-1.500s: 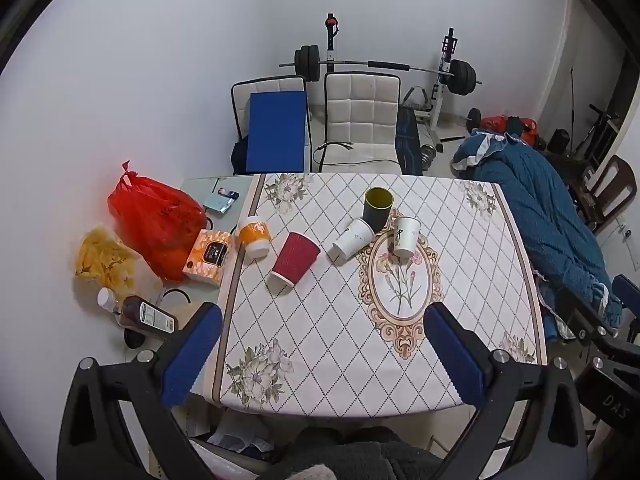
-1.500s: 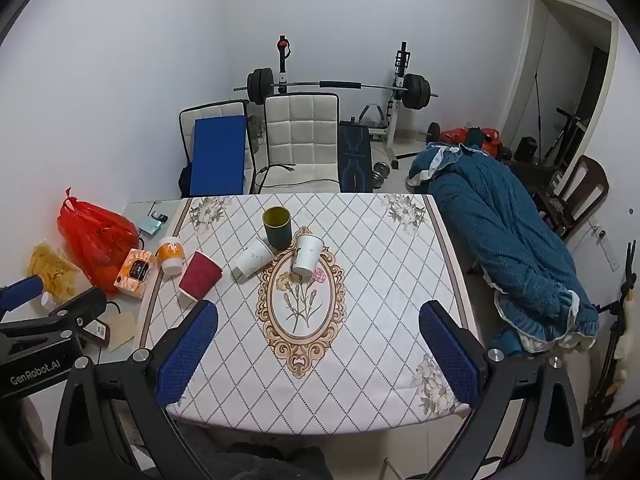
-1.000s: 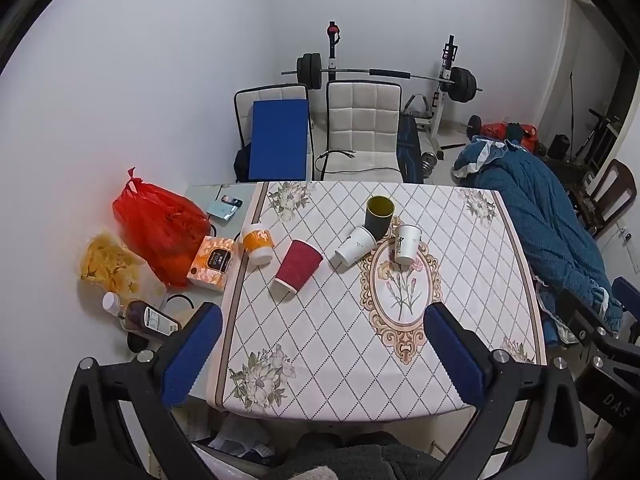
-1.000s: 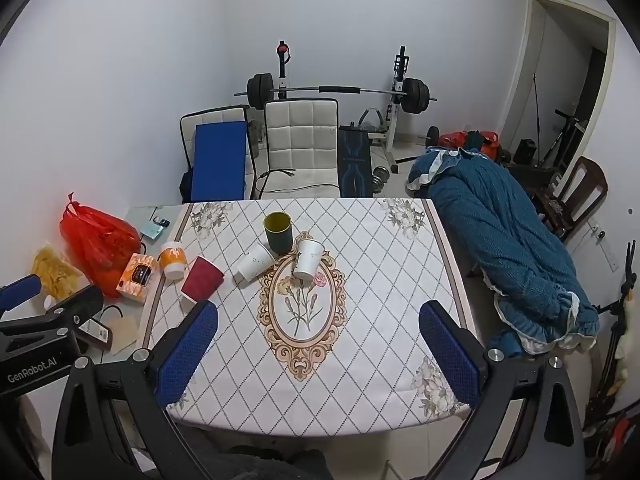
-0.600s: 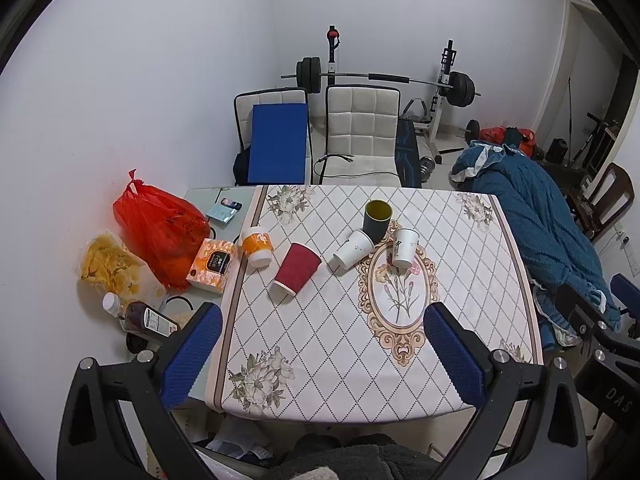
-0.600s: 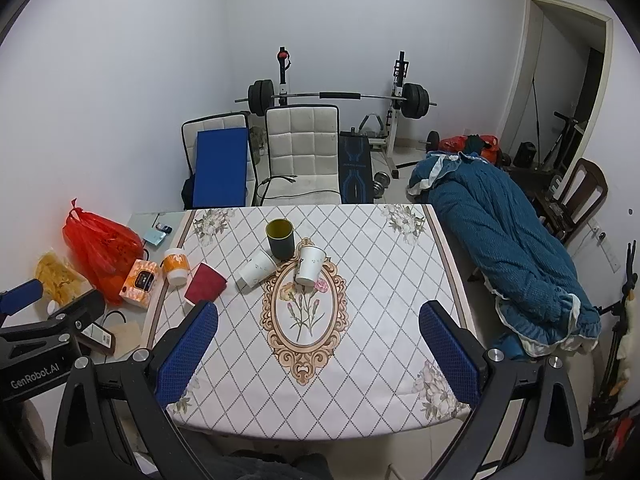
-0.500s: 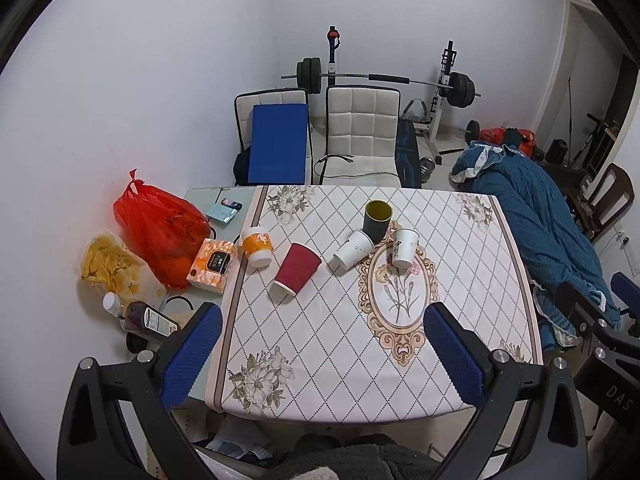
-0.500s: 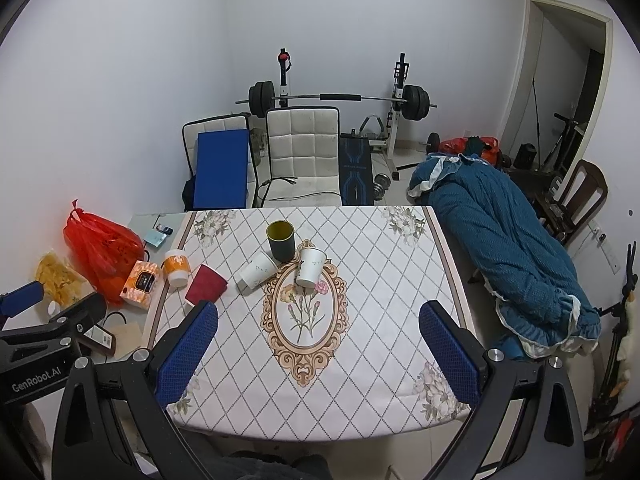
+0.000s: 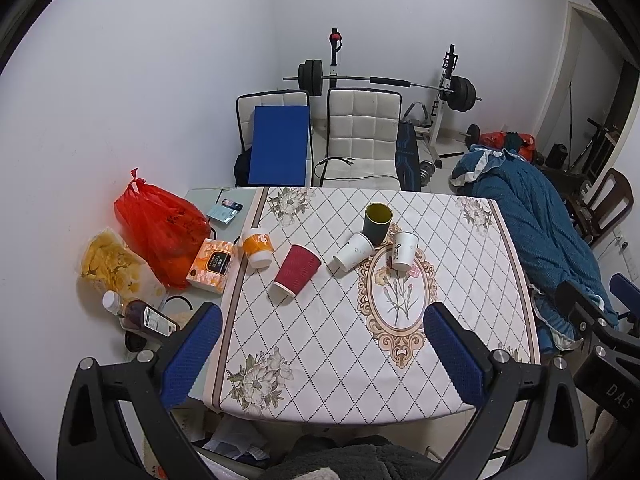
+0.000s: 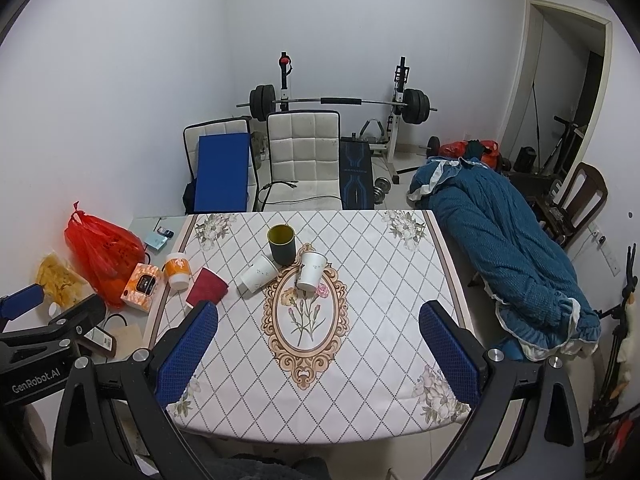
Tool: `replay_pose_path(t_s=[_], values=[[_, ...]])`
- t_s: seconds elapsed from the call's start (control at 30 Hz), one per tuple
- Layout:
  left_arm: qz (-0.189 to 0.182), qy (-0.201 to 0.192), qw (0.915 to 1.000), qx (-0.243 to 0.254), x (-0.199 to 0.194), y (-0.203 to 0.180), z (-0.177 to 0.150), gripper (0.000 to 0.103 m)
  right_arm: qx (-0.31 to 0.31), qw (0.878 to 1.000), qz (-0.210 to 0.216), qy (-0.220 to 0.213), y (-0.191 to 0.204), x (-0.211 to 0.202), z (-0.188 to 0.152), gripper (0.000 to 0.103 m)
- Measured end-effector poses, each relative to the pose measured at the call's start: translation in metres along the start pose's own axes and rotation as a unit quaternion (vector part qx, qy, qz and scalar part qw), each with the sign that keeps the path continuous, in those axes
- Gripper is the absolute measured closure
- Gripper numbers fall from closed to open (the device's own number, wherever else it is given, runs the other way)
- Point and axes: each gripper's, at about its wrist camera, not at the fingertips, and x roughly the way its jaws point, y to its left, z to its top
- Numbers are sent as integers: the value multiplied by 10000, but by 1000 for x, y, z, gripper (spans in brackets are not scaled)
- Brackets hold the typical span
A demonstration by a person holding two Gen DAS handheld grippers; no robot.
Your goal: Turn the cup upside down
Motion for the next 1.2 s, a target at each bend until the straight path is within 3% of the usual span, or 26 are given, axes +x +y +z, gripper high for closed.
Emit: replay_pose_path(t_s=[1.2], values=[[-7, -61, 10000, -18, -4, -2, 6, 0, 26, 10000, 43, -56, 7, -1, 12, 1]])
